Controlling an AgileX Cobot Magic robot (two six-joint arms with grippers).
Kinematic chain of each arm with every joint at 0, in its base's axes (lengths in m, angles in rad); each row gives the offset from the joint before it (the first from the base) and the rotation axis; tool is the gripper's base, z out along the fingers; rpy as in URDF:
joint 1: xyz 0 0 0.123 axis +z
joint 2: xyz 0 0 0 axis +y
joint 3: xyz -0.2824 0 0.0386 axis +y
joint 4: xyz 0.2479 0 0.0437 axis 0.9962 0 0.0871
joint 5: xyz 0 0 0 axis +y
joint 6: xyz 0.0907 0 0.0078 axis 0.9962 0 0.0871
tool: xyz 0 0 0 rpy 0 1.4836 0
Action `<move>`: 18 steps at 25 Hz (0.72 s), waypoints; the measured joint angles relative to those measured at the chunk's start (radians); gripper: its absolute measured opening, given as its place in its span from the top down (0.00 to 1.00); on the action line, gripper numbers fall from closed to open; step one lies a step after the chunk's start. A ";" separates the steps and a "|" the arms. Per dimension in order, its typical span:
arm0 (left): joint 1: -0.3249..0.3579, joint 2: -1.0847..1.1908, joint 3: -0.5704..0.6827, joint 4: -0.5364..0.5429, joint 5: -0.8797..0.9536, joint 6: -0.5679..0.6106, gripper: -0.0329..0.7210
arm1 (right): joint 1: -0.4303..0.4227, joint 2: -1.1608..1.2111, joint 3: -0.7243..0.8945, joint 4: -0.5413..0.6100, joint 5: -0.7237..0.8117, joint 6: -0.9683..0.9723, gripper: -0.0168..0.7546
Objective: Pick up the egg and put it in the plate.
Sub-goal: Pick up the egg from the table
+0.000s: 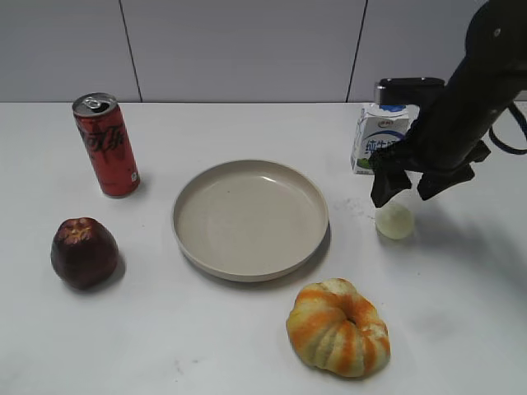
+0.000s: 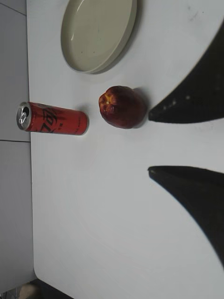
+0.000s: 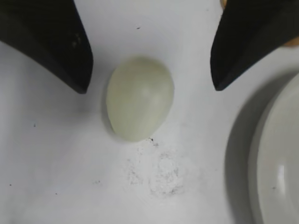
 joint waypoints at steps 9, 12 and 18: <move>0.000 0.000 0.000 0.000 0.000 0.000 0.65 | 0.000 0.138 -0.056 -0.007 -0.023 0.020 0.22; 0.000 0.000 0.000 0.000 0.000 0.000 0.65 | 0.000 0.140 -0.059 -0.006 0.002 0.020 0.31; 0.000 0.000 0.000 0.000 0.000 0.000 0.65 | 0.000 0.140 -0.065 -0.005 0.066 0.022 0.41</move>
